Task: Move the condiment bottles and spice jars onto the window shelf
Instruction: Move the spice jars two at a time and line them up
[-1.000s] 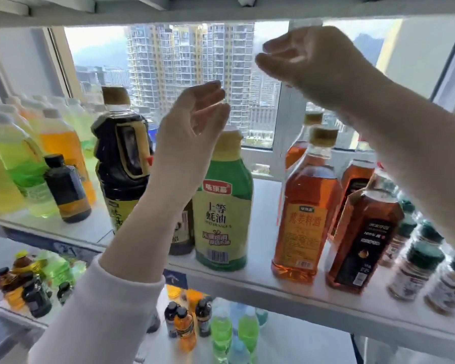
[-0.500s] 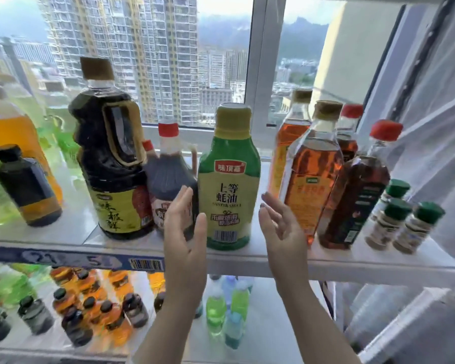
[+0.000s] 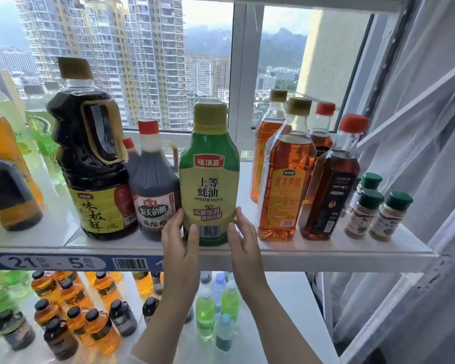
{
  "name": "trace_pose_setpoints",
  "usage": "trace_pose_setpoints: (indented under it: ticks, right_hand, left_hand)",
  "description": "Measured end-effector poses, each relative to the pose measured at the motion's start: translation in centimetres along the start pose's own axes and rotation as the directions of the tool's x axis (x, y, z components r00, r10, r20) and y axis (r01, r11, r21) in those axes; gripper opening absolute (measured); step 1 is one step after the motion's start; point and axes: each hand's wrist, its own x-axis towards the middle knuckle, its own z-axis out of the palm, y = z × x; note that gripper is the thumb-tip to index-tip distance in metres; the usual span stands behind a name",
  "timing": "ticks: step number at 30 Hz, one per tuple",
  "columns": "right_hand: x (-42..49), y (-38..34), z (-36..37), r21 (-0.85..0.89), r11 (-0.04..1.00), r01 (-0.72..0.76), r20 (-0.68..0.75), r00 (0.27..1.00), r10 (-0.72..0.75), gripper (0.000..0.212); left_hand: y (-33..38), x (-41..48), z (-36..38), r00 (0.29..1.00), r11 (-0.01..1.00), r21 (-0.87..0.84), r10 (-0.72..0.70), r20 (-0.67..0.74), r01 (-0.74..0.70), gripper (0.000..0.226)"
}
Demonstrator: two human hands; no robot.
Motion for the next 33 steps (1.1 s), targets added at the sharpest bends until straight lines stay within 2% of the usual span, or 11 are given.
trace_pose_setpoints:
  ticks: [9, 16, 33]
  right_hand:
    - [0.1, 0.6, -0.5, 0.035, 0.999, -0.015, -0.022, 1.000, 0.016, 0.043]
    - [0.0, 0.9, -0.9, 0.078, 0.997, -0.002, -0.072, 0.997, 0.007, 0.045]
    - [-0.2, 1.2, -1.6, 0.021, 1.000, 0.021, -0.105, 0.994, -0.018, 0.043]
  left_hand:
    - [0.2, 0.3, 0.4, 0.999, 1.000, -0.022, -0.019, 0.037, 0.020, 0.054]
    - [0.4, 0.3, 1.2, 0.997, 1.000, -0.015, -0.024, 0.074, 0.026, 0.045]
    - [0.3, 0.8, 1.2, 0.991, 0.999, -0.027, -0.044, 0.130, 0.048, 0.041]
